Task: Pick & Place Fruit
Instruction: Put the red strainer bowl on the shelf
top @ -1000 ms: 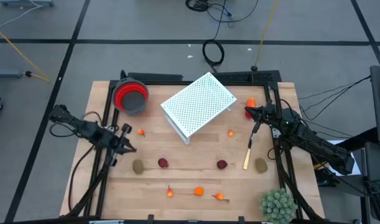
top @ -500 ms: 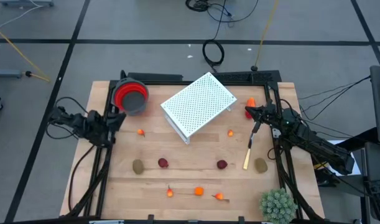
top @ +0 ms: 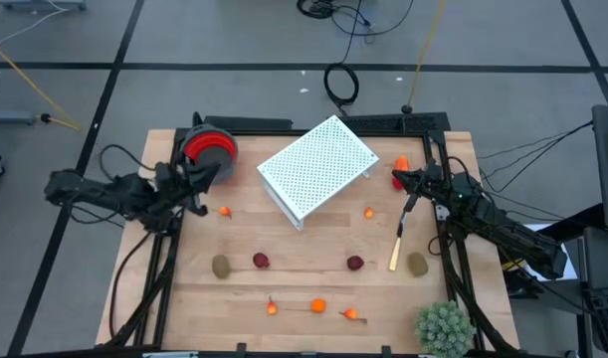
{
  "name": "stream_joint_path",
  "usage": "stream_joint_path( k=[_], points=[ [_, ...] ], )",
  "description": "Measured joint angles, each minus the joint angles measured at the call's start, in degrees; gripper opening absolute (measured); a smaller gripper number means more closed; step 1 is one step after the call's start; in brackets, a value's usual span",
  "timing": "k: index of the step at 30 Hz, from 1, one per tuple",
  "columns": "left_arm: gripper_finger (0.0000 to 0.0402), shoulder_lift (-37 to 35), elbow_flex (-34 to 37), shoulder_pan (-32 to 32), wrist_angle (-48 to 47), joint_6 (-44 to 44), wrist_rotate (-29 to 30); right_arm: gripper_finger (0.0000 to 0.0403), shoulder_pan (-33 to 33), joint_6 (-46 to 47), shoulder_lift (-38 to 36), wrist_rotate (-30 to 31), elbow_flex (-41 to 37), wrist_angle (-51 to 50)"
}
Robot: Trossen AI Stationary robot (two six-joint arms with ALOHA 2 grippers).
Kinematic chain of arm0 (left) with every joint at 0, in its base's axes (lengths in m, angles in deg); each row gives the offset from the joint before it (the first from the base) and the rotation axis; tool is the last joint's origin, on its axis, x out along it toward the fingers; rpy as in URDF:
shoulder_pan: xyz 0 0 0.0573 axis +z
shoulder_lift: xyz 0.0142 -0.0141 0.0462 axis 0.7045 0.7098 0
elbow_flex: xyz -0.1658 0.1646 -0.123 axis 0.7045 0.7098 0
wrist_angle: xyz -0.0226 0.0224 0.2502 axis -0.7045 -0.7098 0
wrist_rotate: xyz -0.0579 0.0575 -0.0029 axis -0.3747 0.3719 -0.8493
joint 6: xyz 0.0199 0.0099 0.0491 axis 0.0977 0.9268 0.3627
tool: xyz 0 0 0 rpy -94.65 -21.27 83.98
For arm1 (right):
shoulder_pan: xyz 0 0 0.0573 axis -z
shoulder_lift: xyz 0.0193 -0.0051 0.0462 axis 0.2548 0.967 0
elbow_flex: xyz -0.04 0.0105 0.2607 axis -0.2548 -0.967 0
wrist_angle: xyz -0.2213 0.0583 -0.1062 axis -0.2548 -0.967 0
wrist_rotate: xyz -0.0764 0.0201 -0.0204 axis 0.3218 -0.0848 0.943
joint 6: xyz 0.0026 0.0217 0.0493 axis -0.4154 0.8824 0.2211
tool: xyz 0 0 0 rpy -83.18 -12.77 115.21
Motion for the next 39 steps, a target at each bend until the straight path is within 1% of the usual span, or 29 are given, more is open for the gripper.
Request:
stream_joint_path(
  k=[6,11,13,19,24,27,32,37,39],
  points=[
    [0.0008,8.1,-12.5,6.1,-20.8,-11.5,0.0,0.0000,0.0,0.0,0.0,0.0,0.0,0.0],
    [0.0008,14.5,-22.5,12.6,-38.6,-21.7,-0.4,0.0000,0.0,0.0,0.0,0.0,0.0,0.0],
    [0.0008,16.8,-25.8,15.5,-44.4,-25.1,-2.2,0.0000,0.0,0.0,0.0,0.0,0.0,0.0],
    [0.0008,22.8,-33.2,25.1,-57.0,-33.9,-9.7,0.0000,0.0,0.0,0.0,0.0,0.0,0.0],
    [0.0007,26.9,-37.3,33.5,-69.5,-38.9,-12.3,0.0000,0.0,0.0,0.0,0.0,0.1,0.0],
    [0.0007,28.4,-38.4,38.7,-76.1,-42.5,-13.3,0.0000,0.0,0.0,0.0,0.0,0.1,0.0],
    [0.0007,28.6,-38.4,46.5,-86.2,-46.5,-13.8,0.0000,0.0,0.0,0.0,0.0,0.1,0.0],
    [0.0007,27.4,-38.4,52.4,-95.2,-49.5,-14.0,0.0000,0.0,0.0,0.0,0.0,0.1,0.0],
    [0.0007,27.2,-38.4,54.4,-98.4,-52.1,-15.4,0.0000,0.0,0.0,0.0,0.0,0.1,0.0]
  ],
)
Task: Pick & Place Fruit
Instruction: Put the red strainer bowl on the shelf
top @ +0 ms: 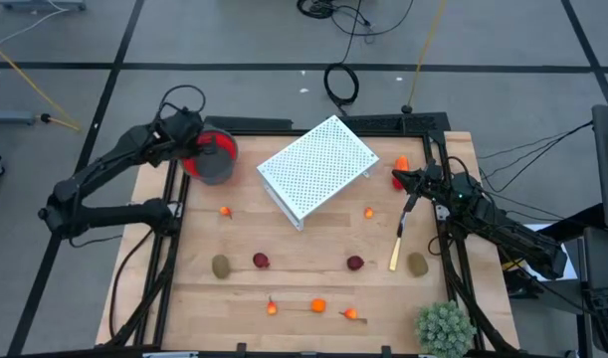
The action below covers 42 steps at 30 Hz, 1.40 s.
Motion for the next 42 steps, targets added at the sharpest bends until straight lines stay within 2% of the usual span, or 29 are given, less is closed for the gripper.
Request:
stream_joint_path(
  k=[4,10,21,30,36,42],
  points=[
    [0.0007,0.0,0.0,3.9,-6.6,-5.5,-4.1,0.0000,0.0,0.0,0.0,0.0,0.0,0.0],
    [0.0007,0.6,0.0,8.2,-12.2,-7.2,-4.1,0.0000,0.0,0.0,0.0,0.0,0.0,0.0],
    [0.0007,3.1,0.0,14.4,-12.2,-11.9,2.5,0.0000,0.0,-0.2,0.0,0.0,0.0,0.0],
    [0.0007,10.6,0.0,19.8,-7.3,-2.3,2.5,0.0000,0.0,-0.2,0.0,0.0,0.0,0.0],
    [0.0008,14.6,0.0,22.4,-1.8,4.7,-1.0,0.0000,0.0,-0.2,0.0,0.0,0.0,0.0],
    [0.0008,18.2,0.1,25.0,-2.4,7.8,-3.3,0.0000,0.0,-0.2,0.0,0.0,0.0,0.0]
  ],
)
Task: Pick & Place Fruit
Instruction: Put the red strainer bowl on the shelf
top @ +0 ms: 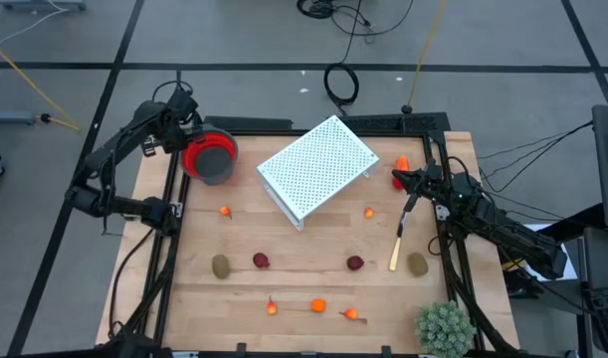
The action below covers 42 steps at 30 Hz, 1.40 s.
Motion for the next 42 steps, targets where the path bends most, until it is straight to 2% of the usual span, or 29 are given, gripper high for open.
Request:
stream_joint_path(
  k=[8,15,25,29,33,42],
  points=[
    [0.0022,1.6,0.0,0.2,-0.2,-1.8,-2.5,0.0000,0.0,0.0,0.0,0.0,0.0,0.0],
    [0.0083,1.6,0.0,0.2,-0.1,-4.1,-3.8,0.0000,0.0,0.0,0.0,0.0,0.0,0.0],
    [0.0179,1.6,0.1,0.7,0.6,-12.4,-3.7,0.0000,0.0,0.0,0.0,0.0,0.0,0.0],
    [0.0206,1.6,1.4,0.5,0.5,-15.5,-4.3,0.0000,0.0,0.0,0.0,0.0,0.0,0.0],
    [0.0220,1.6,4.0,-0.5,0.6,-20.7,-8.6,0.0000,0.0,0.0,0.0,0.0,0.0,0.0],
    [0.0223,1.7,8.9,-3.4,0.6,-29.4,-9.0,0.0000,0.0,0.0,0.0,0.0,0.0,0.0]
  ],
)
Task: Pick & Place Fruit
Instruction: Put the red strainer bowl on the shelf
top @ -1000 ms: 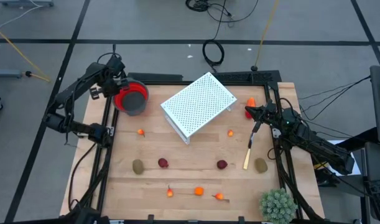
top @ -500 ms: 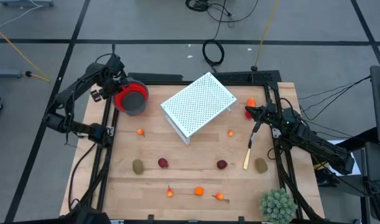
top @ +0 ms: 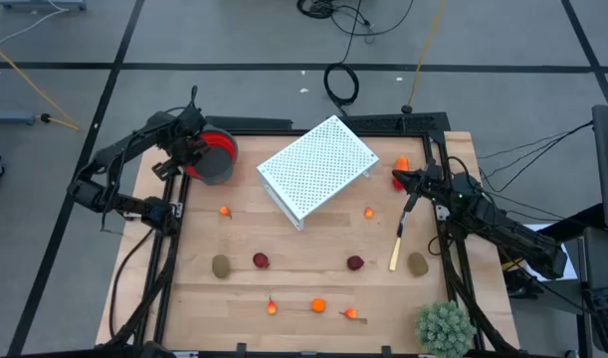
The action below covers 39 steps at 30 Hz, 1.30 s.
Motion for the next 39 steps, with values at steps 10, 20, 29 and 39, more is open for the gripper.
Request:
stream_joint_path(
  k=[10,20,29,39],
  points=[
    [0.0223,0.0,3.5,-2.0,5.7,-2.8,0.5,0.0000,0.0,0.0,0.0,0.0,0.0,0.0],
    [0.0222,0.0,6.6,-2.3,9.2,-3.3,-0.6,0.0000,0.0,0.0,0.0,0.0,0.0,0.0],
    [0.0118,0.0,6.7,-2.3,9.2,-3.4,2.0,0.0000,0.0,0.0,0.0,0.0,0.0,0.0],
    [0.0024,-0.3,6.6,-2.3,9.2,-2.9,3.1,0.0000,0.0,0.0,0.0,0.0,0.0,0.0]
  ],
)
